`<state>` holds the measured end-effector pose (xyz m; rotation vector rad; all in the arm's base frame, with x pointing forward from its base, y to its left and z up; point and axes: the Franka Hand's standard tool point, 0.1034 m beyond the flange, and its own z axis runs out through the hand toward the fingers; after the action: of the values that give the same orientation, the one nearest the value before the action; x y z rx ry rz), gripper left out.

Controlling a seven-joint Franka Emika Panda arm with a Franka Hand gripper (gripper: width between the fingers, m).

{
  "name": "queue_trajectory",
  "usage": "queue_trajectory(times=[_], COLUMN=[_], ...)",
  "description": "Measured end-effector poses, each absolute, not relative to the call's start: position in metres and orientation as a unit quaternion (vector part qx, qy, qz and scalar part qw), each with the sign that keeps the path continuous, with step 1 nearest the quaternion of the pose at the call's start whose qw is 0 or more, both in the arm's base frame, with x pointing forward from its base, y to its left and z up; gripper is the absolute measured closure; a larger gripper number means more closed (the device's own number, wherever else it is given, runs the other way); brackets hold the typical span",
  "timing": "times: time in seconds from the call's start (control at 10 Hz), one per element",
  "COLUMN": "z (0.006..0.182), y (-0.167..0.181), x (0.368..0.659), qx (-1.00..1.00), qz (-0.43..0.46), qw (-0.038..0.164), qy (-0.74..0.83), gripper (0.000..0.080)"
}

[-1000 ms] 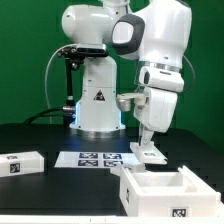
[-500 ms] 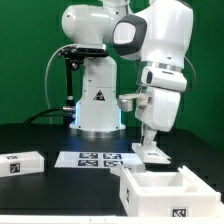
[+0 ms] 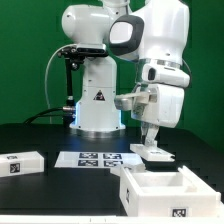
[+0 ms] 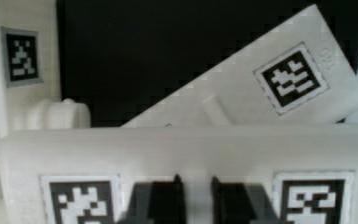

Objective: Assemble cabinet

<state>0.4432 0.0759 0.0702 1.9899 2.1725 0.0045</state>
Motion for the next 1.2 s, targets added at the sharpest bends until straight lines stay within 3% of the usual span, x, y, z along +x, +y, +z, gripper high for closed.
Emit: queue_trajectory(times=[1.2], z=[0.064], y=[0.081], x=[0.469], qx=[0.674], qz=[0.001], qw=[0.108], qy=[0.731], gripper=[0.0737])
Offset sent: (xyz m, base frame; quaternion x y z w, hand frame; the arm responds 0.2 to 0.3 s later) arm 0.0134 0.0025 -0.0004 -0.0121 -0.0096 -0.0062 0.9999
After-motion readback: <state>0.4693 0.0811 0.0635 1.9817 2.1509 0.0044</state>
